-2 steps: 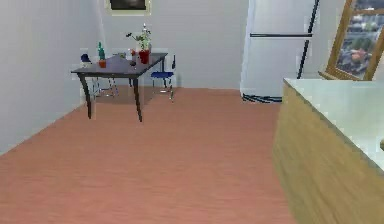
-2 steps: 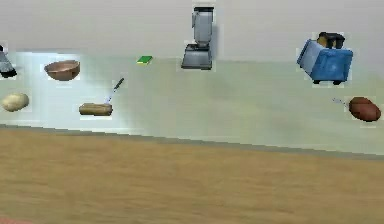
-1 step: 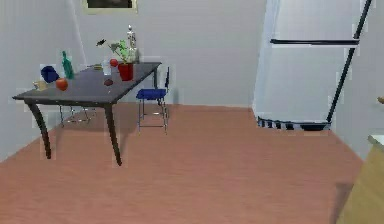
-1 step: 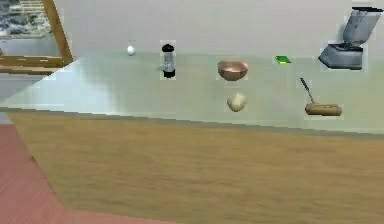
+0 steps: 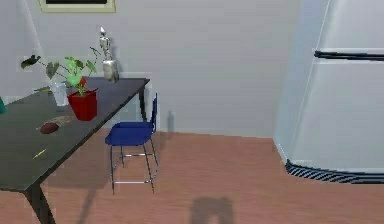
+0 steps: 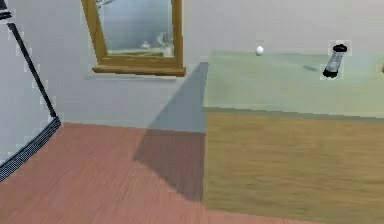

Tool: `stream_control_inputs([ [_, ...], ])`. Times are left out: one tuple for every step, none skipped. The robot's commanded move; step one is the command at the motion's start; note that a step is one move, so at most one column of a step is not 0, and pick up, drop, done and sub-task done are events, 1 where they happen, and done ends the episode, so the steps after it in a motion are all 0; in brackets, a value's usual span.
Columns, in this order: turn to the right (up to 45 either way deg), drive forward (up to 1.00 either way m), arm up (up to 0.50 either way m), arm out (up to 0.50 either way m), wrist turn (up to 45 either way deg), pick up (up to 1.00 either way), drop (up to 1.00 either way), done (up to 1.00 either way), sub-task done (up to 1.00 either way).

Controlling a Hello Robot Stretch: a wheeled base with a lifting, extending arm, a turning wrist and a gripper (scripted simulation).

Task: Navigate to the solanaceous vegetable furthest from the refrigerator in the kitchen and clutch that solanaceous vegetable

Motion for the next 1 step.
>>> stream_control_inputs([
  [-6.0,0.00,0.00,0.00,0.0,0.00,0.00,0.00,0.00],
])
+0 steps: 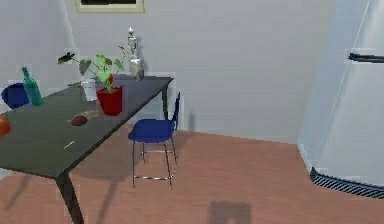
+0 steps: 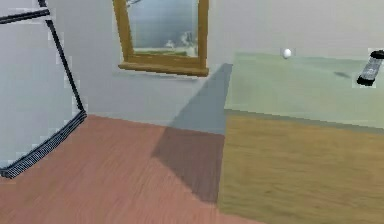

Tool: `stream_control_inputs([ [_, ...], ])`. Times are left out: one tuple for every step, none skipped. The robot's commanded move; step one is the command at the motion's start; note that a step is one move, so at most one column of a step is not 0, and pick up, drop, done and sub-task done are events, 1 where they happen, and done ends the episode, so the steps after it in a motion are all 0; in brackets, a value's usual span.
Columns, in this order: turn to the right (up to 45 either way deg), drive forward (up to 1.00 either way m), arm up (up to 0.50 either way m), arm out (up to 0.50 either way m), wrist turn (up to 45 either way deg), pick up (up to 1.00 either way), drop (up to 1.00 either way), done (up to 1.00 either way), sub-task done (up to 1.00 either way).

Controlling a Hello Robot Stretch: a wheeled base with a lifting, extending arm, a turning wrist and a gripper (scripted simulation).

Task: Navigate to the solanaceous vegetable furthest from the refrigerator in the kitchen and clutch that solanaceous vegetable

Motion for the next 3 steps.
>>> stream_control_inputs([
  [0.0,0.70,0.00,0.00,0.0,0.00,0.00,0.00,0.00],
  [45.0,0.00,0.00,0.00,0.0,0.00,0.00,0.00,0.00],
  [24.0,0.00,0.00,0.00,0.0,0.00,0.00,0.00,0.00],
])
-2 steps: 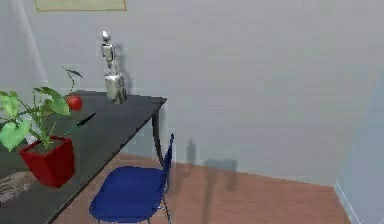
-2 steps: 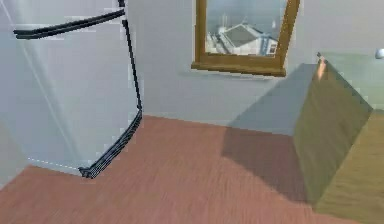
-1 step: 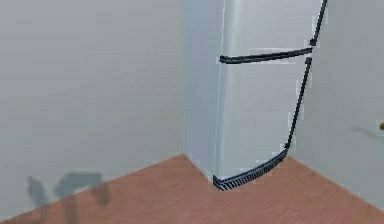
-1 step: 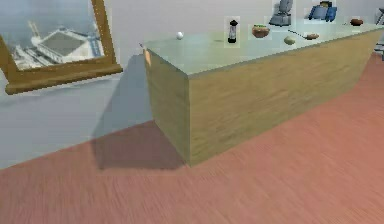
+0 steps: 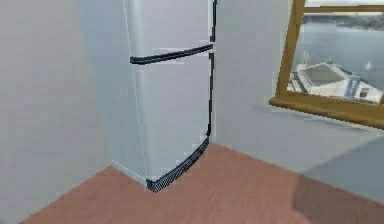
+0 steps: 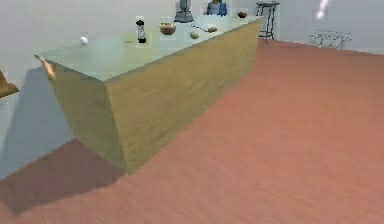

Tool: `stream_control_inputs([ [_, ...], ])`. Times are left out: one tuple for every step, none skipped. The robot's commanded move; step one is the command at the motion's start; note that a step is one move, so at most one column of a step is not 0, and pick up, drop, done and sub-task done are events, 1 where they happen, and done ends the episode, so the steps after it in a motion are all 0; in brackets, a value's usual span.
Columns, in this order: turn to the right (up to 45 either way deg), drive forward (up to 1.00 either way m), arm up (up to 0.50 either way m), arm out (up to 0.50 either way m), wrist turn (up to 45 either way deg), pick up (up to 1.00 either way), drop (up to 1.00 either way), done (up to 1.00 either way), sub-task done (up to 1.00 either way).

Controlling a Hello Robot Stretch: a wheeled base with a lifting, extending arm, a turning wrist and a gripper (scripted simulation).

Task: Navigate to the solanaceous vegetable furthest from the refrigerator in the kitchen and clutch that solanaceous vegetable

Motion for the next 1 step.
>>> stream_control_inputs([
  [0.0,0.50,0.00,0.00,0.0,0.00,0.00,0.00,0.00],
])
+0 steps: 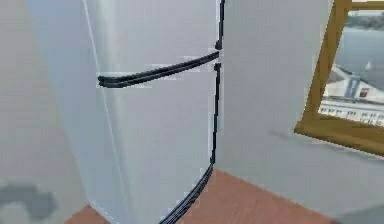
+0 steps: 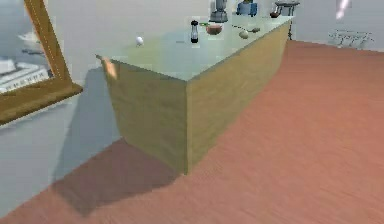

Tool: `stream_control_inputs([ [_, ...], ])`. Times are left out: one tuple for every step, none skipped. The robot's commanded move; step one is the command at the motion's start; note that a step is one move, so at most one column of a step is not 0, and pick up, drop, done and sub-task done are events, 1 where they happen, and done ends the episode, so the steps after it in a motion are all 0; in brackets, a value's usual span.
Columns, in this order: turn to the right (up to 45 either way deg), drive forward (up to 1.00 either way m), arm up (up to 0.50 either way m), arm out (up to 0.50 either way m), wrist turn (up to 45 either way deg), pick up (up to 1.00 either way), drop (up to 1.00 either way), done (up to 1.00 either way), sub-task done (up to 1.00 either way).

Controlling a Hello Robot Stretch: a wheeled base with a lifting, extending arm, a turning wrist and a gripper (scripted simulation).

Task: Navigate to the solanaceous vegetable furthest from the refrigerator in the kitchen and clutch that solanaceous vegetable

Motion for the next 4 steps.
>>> stream_control_inputs([
  [-45.0,0.00,0.00,0.00,0.0,0.00,0.00,0.00,0.00],
  [-45.0,0.00,0.00,0.00,0.0,0.00,0.00,0.00,0.00],
  [-45.0,0.00,0.00,0.00,0.0,0.00,0.00,0.00,0.00],
  [-45.0,0.00,0.00,0.00,0.0,0.00,0.00,0.00,0.00],
])
